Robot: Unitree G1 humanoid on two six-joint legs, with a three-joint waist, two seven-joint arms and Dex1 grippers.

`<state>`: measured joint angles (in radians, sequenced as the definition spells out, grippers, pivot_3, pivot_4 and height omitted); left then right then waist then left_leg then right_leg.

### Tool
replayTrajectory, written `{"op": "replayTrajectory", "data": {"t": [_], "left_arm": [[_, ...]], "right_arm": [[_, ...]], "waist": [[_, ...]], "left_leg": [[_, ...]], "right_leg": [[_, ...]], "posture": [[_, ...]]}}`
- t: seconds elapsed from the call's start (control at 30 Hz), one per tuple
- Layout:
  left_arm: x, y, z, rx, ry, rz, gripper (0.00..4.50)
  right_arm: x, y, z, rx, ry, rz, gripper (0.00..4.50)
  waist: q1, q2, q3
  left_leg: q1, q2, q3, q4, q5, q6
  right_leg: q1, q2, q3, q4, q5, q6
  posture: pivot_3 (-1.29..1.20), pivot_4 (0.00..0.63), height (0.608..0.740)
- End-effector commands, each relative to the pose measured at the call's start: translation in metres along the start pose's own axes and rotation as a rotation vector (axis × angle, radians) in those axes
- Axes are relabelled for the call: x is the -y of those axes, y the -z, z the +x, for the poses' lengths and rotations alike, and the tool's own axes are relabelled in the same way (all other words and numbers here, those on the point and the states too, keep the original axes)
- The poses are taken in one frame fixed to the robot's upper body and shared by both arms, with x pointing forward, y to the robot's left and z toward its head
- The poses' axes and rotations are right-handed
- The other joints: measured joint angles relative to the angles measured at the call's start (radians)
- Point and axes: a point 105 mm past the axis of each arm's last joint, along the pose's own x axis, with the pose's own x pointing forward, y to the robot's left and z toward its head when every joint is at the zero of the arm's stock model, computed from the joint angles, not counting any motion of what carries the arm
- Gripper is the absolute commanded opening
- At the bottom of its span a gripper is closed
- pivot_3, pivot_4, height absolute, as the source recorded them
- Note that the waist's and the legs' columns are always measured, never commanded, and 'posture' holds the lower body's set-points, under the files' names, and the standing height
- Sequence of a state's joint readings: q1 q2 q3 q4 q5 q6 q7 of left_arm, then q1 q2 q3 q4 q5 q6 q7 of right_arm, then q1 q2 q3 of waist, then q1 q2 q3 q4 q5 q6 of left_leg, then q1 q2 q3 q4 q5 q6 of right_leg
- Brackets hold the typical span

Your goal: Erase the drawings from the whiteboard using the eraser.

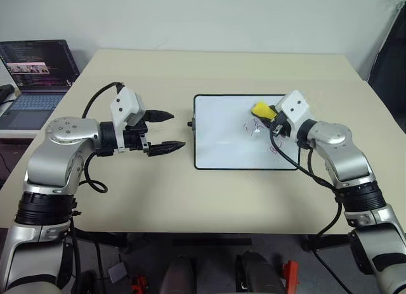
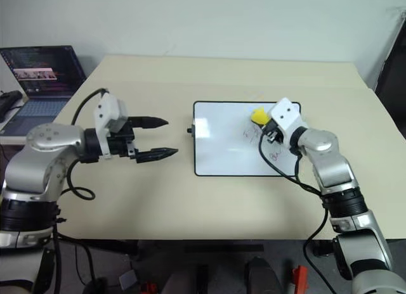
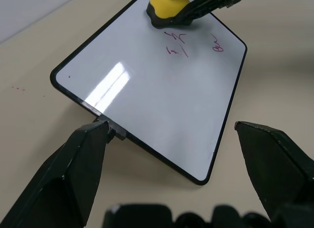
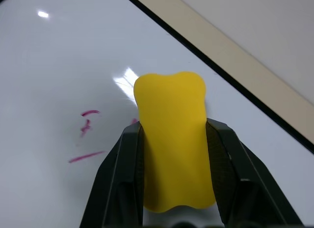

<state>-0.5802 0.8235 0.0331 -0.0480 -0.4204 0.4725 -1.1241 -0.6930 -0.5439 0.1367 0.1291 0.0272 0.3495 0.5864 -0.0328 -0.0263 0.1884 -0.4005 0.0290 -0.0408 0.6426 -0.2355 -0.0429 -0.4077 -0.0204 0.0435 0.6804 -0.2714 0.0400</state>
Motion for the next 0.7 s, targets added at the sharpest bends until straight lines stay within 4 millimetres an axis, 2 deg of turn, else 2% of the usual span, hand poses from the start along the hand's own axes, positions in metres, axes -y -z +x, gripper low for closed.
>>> {"op": "replayTrajectory", "data": {"t": [0.03, 0.13, 0.33, 0.43, 0.53, 0.63, 0.7], "left_arm": [[0.001, -0.013, -0.006, 0.024, -0.013, 0.047, 4.5], [0.001, -0.013, -0.004, 0.026, -0.011, 0.046, 4.5], [0.001, -0.014, -0.001, 0.029, -0.002, 0.049, 4.5], [0.001, -0.015, 0.0, 0.031, 0.001, 0.051, 4.5], [0.0, -0.016, 0.0, 0.031, 0.003, 0.053, 4.5], [0.0, -0.016, 0.001, 0.031, 0.004, 0.054, 4.5], [-0.001, -0.017, 0.002, 0.032, 0.007, 0.055, 4.5]], "right_arm": [[0.009, 0.009, -0.001, -0.055, 0.034, -0.038, 1.41], [-0.01, 0.017, 0.002, -0.097, -0.046, -0.056, 1.41], [-0.068, 0.028, 0.001, -0.133, -0.286, -0.065, 1.41], [-0.084, 0.03, -0.002, -0.144, -0.345, -0.064, 1.41], [-0.076, 0.025, 0.003, -0.13, -0.283, -0.045, 1.41], [-0.052, 0.024, 0.009, -0.135, -0.156, -0.051, 1.41], [-0.028, 0.024, 0.013, -0.145, -0.044, -0.067, 1.41]], "waist": [[0.0, 0.0, 0.0], [-0.001, 0.0, 0.0], [-0.006, -0.001, -0.001], [-0.009, -0.001, -0.001], [-0.012, -0.001, -0.001], [-0.016, -0.001, -0.001], [-0.017, -0.001, -0.001]], "left_leg": [[0.001, 0.0, 0.0, 0.0, 0.0, 0.0], [0.001, 0.0, 0.0, 0.001, 0.0, 0.0], [0.003, 0.001, 0.0, 0.002, 0.0, 0.0], [0.003, 0.001, 0.0, 0.002, 0.0, 0.0], [0.003, 0.001, 0.0, 0.003, 0.0, 0.0], [0.003, 0.001, 0.0, 0.003, 0.001, 0.0], [0.003, 0.001, 0.0, 0.003, 0.002, 0.0]], "right_leg": [[0.001, 0.0, 0.0, 0.0, 0.0, 0.0], [0.001, 0.0, 0.0, 0.0, 0.0, 0.0], [0.003, 0.001, 0.0, 0.001, 0.0, 0.0], [0.003, 0.001, 0.0, 0.001, 0.0, 0.0], [0.003, 0.001, 0.001, 0.001, 0.001, 0.001], [0.003, 0.001, 0.001, 0.001, 0.001, 0.003], [0.003, 0.001, 0.001, 0.001, 0.002, 0.004]], "posture": [[0.0, 0.15, 0.74], [0.0, 0.15, 0.74], [0.0, 0.15, 0.74], [0.0, 0.15, 0.74], [0.0, 0.15, 0.74], [0.0, 0.15, 0.74], [0.0, 0.15, 0.74]]}}
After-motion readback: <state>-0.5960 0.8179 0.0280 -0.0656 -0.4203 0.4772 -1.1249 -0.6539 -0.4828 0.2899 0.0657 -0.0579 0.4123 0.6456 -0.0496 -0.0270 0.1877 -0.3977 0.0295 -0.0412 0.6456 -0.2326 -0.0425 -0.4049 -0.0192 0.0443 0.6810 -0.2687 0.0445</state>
